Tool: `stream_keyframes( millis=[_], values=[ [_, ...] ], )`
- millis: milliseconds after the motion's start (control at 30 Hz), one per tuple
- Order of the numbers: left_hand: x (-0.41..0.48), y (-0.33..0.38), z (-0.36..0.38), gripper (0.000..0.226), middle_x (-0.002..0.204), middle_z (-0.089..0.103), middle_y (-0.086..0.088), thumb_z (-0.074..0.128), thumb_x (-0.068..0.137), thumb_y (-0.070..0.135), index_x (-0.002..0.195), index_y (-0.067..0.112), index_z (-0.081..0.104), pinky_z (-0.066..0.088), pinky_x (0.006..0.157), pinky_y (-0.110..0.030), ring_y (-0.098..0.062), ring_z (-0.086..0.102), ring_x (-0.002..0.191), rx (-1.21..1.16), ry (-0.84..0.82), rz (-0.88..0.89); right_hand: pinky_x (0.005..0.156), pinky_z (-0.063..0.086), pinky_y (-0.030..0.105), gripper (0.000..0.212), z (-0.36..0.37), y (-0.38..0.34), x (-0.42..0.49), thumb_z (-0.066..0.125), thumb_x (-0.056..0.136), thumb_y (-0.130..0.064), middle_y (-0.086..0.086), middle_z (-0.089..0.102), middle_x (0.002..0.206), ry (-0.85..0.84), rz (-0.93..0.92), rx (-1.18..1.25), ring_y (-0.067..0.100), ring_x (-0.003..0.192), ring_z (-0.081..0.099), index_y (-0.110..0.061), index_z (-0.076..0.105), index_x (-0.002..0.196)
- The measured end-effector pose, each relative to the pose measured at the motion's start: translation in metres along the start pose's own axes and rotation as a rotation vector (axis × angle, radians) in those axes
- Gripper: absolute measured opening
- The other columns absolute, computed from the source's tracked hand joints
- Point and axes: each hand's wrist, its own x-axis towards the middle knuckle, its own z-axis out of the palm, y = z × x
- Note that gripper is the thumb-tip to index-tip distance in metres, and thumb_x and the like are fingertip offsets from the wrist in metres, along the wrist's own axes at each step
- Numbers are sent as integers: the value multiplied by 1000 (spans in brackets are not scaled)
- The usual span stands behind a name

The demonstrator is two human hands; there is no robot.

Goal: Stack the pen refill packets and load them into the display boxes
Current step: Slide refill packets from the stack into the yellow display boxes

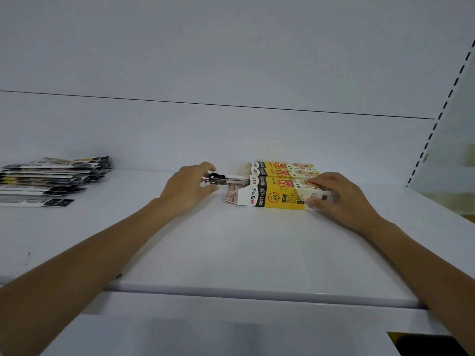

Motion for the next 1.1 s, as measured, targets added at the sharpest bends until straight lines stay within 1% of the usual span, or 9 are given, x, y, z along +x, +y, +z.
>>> stream_keyframes(
  millis=[67, 267, 433, 600, 733, 867, 967, 1033, 1100],
  values=[
    [4, 5, 4, 35, 114, 61, 4, 65, 85, 32, 118, 23, 57, 42, 84, -31, -18, 57, 104, -45, 30, -25, 93, 29, 17, 45, -1, -1, -1, 69, 81, -32, -6, 52, 126, -22, 9, 1, 7, 115, 45, -25, 59, 124],
    [4, 17, 9, 7, 84, 69, 1, 63, 85, 24, 87, 24, 69, 40, 64, -28, -21, 58, 75, 8, 3, -7, 82, 27, -3, 43, -7, 1, -4, 69, 81, -30, -10, 53, 124, -41, 12, 36, 0, 108, 44, -26, 60, 123],
    [-1, 32, 12, 12, 81, 72, -2, 66, 84, 26, 88, 19, 75, 34, 62, -24, -21, 63, 80, 31, 37, 91, 88, 30, 7, 41, -4, -9, -6, 70, 81, -28, -10, 55, 123, -66, -49, 60, 4, 112, 48, -24, 62, 121],
    [-3, 47, 17, 13, 91, 73, -4, 62, 86, 20, 90, 15, 73, 34, 74, -26, -24, 64, 87, 36, 52, 64, 92, 29, 14, 43, -3, -14, -7, 69, 81, -30, -8, 54, 125, -74, -74, 66, 2, 112, 45, -23, 61, 123],
    [-7, 46, 13, 20, 102, 71, -2, 67, 81, 20, 100, 18, 70, 47, 84, -33, -21, 63, 96, 4, -44, -13, 87, 27, 5, 43, -3, -12, -7, 71, 80, -31, -10, 54, 121, -62, -68, 83, 0, 109, 44, -25, 61, 122],
    [-11, 37, 11, 14, 92, 71, -2, 68, 81, 20, 94, 20, 72, 46, 69, -23, -14, 64, 89, -135, -20, -73, 81, 23, -8, 43, -4, -11, -8, 71, 79, -31, -14, 52, 116, -58, -61, 74, -1, 107, 44, -25, 62, 121],
    [-9, 37, 13, 8, 86, 72, -2, 68, 81, 21, 86, 19, 74, 44, 69, -26, -14, 65, 88, -154, 16, -73, 84, 26, -1, 43, -5, -10, -8, 71, 79, -31, -10, 55, 119, -62, -75, 78, 0, 107, 46, -24, 62, 120],
    [-8, 39, 18, 6, 86, 73, -3, 69, 81, 21, 83, 20, 74, 50, 72, -32, -14, 66, 85, -211, 24, -94, 89, 29, 10, 43, -6, -11, -9, 72, 79, -31, -8, 56, 121, -64, -73, 88, 2, 109, 47, -23, 63, 120],
    [-7, 45, 24, 7, 84, 73, -4, 67, 82, 17, 81, 17, 74, 56, 69, -35, -15, 66, 75, -279, 20, -119, 90, 30, 12, 43, -7, -11, -9, 73, 78, -29, -8, 57, 120, -66, -56, 119, 3, 110, 48, -23, 63, 119]
  ],
)
